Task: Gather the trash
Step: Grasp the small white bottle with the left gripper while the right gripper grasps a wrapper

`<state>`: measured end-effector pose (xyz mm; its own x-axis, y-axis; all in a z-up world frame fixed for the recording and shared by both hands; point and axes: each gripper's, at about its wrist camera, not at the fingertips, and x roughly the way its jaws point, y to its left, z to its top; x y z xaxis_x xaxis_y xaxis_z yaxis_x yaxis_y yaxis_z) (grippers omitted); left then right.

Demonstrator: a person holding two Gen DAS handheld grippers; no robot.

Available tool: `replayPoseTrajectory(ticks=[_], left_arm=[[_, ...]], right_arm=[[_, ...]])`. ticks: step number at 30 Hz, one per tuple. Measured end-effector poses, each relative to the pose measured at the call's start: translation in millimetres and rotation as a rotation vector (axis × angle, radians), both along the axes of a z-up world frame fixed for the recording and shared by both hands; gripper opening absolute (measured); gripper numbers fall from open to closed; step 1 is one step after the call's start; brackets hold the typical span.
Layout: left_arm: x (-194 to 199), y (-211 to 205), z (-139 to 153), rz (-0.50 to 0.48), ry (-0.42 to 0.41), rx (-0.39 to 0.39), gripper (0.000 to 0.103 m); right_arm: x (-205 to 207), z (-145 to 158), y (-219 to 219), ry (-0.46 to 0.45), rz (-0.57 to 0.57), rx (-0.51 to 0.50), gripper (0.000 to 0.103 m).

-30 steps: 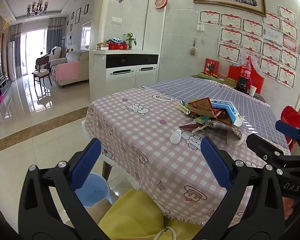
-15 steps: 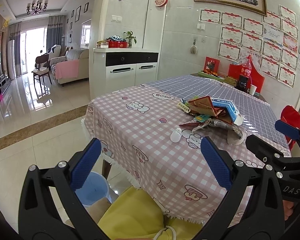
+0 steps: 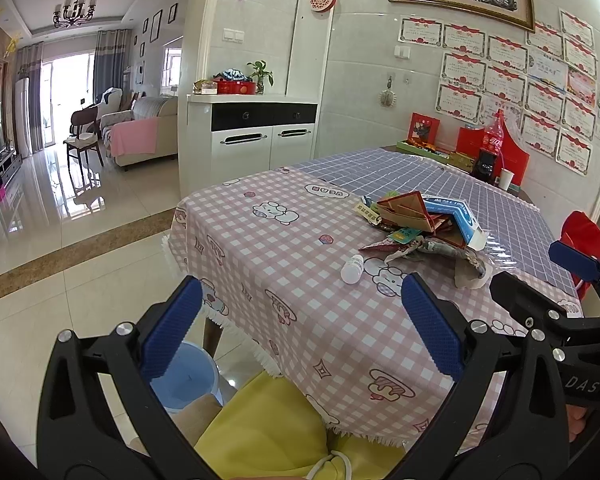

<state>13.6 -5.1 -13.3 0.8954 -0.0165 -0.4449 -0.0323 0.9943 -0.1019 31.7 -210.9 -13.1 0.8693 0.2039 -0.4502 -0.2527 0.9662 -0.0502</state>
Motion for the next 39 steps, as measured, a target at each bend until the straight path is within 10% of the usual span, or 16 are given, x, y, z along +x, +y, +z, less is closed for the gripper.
replayPoseTrajectory(ticks=[22, 39], left_arm=[[36.1, -16.0, -16.9, -0.078, 0.110, 0.030, 0.098], [158.6, -48.6, -75.3, -0.128, 0.275, 0.149, 0.098]], right_arm=[[18.8, -17.2, -12.5, 0.078, -0.075, 0.004, 0.099], [91.2, -51.2, -43.9, 0.245, -0.200, -0.035, 0.099]])
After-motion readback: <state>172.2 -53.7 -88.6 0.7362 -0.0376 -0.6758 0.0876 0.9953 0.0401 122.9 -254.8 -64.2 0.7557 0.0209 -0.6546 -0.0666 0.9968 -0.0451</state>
